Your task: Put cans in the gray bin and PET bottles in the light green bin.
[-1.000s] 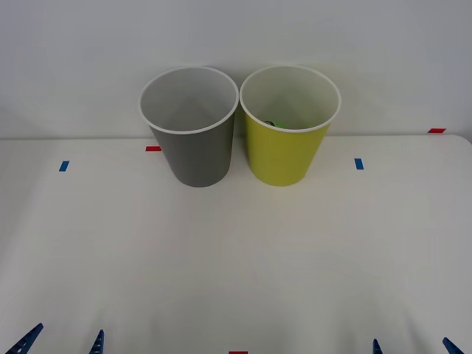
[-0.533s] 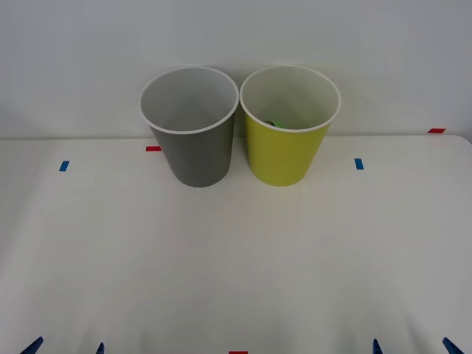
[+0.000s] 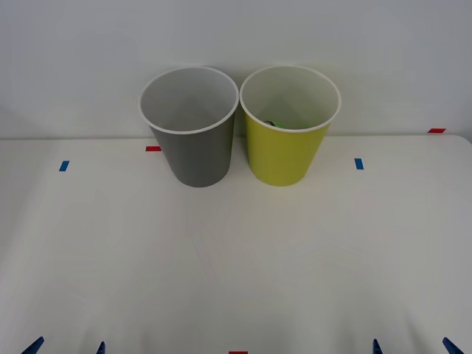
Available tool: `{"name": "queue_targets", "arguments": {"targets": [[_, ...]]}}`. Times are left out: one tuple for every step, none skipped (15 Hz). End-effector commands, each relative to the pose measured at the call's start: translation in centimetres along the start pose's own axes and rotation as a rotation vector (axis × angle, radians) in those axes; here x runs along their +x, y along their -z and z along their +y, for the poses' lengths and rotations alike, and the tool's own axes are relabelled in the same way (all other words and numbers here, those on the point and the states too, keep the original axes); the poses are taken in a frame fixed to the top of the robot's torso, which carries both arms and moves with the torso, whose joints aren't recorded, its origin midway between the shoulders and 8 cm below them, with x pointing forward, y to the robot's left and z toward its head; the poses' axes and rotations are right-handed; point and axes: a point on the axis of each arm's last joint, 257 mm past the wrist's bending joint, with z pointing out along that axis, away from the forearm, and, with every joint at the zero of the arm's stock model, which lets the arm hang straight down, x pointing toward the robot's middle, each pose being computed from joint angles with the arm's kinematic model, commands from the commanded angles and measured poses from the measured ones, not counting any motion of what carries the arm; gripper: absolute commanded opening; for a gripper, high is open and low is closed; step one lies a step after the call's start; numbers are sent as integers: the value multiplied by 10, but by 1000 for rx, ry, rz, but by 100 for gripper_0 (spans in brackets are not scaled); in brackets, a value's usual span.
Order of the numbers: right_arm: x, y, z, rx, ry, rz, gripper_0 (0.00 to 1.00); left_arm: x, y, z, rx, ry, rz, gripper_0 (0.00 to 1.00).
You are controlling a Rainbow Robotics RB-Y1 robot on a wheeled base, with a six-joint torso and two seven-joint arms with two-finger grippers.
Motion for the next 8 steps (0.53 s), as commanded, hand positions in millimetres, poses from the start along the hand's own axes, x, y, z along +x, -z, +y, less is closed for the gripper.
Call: {"name": "queue_targets", "arguments": {"targets": [[0,0,0,0,0,0,100,0,0,0,0,0,0,100],[0,0,0,0,0,0,100,0,0,0,0,0,0,100],[0,0,0,0,0,0,100,0,0,0,0,0,0,100],[0,0,0,0,0,0,100,0,0,0,0,0,0,100],[0,0,0,0,0,0,100,0,0,0,0,0,0,100],[0,0,0,0,0,0,100,0,0,0,0,0,0,100],[0,0,0,0,0,0,100,0,0,0,0,0,0,100],[0,0,0,0,0,0,100,0,0,0,0,0,0,100]]}}
